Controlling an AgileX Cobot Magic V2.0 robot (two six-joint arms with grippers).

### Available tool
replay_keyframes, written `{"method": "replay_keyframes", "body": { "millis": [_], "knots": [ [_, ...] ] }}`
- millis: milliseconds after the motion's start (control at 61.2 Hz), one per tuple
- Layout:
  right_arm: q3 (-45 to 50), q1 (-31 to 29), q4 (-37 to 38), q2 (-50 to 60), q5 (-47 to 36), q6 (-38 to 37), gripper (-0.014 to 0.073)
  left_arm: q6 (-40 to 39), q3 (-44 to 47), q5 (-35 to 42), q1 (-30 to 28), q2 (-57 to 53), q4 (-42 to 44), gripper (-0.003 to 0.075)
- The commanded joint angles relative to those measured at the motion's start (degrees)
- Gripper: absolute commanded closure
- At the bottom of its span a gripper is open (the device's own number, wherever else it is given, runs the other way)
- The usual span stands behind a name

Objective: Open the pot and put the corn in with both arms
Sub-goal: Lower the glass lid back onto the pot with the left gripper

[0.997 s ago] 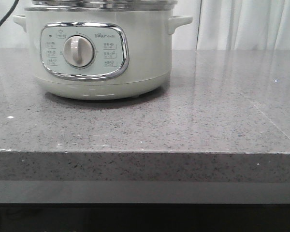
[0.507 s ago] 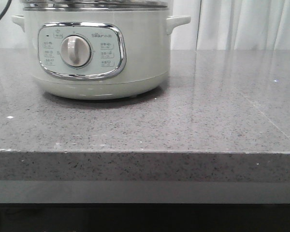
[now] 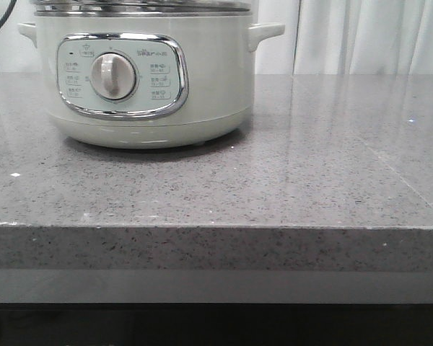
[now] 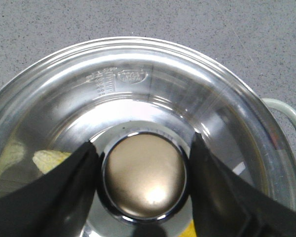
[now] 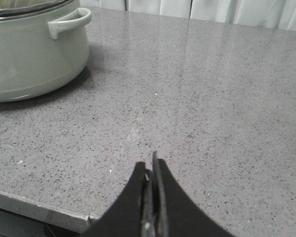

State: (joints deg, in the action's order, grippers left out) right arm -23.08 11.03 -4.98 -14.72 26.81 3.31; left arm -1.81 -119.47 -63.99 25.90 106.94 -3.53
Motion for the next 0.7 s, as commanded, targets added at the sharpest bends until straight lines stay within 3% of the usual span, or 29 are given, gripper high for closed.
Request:
{"method": "replay_keyframes", "body": {
  "millis": [0,605,687],
  "knots": [
    [-1.55,-0.39,0.12,-0.56,-4.9,-0.1,0.071,-0.09,-1.47,3.13,-0.65,-2.6,0.86,0.0358],
    [-1.55,-0.39,0.12,-0.56,-4.9,-0.1,0.071,0.53,0.44,7.07,0.37,-2.82,0.01,0.0356],
    [-1.55,-0.39,0.12,-0.56,-4.9,-0.1,0.071,0.53,0.44,6.44,0.36,-2.94,0.01,0.0321]
  ]
}}
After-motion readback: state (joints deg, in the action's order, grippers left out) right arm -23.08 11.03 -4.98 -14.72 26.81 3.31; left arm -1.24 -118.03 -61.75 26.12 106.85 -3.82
